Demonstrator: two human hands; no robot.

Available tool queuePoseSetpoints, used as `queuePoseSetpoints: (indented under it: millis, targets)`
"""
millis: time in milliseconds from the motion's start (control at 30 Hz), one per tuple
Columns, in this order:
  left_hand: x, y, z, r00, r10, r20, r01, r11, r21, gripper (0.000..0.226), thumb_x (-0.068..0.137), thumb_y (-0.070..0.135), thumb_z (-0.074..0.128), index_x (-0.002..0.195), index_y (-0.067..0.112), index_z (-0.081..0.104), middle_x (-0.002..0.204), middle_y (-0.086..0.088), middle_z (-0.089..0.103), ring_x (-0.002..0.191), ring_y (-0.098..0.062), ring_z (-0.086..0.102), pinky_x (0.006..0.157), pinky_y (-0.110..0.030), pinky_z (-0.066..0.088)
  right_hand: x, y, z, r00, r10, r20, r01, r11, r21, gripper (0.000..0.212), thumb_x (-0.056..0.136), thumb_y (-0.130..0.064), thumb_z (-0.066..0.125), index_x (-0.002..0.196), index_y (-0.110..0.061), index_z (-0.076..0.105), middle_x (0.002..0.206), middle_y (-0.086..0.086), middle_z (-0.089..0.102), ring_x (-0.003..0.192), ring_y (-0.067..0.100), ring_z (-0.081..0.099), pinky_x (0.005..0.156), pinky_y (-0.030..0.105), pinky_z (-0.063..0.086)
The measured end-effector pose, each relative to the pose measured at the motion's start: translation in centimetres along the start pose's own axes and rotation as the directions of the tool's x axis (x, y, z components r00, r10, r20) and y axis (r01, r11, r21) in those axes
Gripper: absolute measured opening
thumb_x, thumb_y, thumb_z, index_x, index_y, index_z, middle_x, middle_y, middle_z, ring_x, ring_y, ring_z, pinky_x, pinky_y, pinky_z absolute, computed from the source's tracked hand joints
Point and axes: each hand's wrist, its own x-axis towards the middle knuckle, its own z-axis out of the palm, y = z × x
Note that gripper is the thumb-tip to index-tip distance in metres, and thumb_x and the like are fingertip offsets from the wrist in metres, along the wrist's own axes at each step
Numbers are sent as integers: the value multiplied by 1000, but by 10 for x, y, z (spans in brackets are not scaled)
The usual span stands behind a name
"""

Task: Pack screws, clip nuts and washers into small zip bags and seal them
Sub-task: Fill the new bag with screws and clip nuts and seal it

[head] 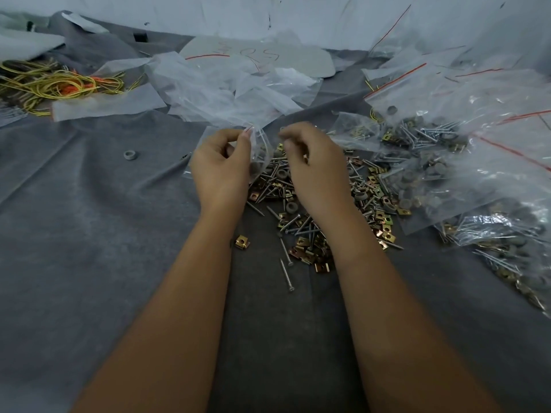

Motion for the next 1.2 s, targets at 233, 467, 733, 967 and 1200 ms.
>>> queuePoseSetpoints:
  millis: [233,467,733,967,1200]
  targets:
    - [4,-6,-1,999,40,-11,-38,993,111,15,92,24,65,79,30,70,52,9,47,50,-4,41,49,-21,41,-2,10,-2,971,12,239,116,851,-513,30,92,-23,59,121,-24,66,119,2,60,119,26,45,100,40,39]
    - [5,-9,-1,1000,6,30,-11,987,162,10,92,28,66,93,24,76,47,15,54,49,-11,58,61,-44,60,-1,11,-6,984,43,173,56,847,-529,11,90,-26,59,93,-25,70,107,-2,62,112,24,46,94,37,34]
    - [1,-7,0,993,97,64,-107,977,182,7,92,28,66,90,33,72,44,19,52,42,3,47,45,-12,40,-2,-2,0,998,-52,-44,47,994,-95,2,82,-20,69,83,-22,68,94,-5,56,97,15,50,82,28,39]
    - [2,-4,-3,986,87,140,-107,984,145,21,83,5,65,83,25,73,53,9,48,50,-3,45,51,-20,43,-2,0,11,991,-29,128,43,993,-109,8,88,-14,60,91,-13,67,84,1,66,78,21,60,68,38,50]
    - [5,-5,-8,991,122,-57,-111,980,167,31,81,8,59,81,37,71,48,13,44,46,-1,40,51,-15,35,1,-2,3,999,-24,39,22,998,51,23,93,-10,59,110,-14,73,106,-1,73,93,4,63,83,16,49]
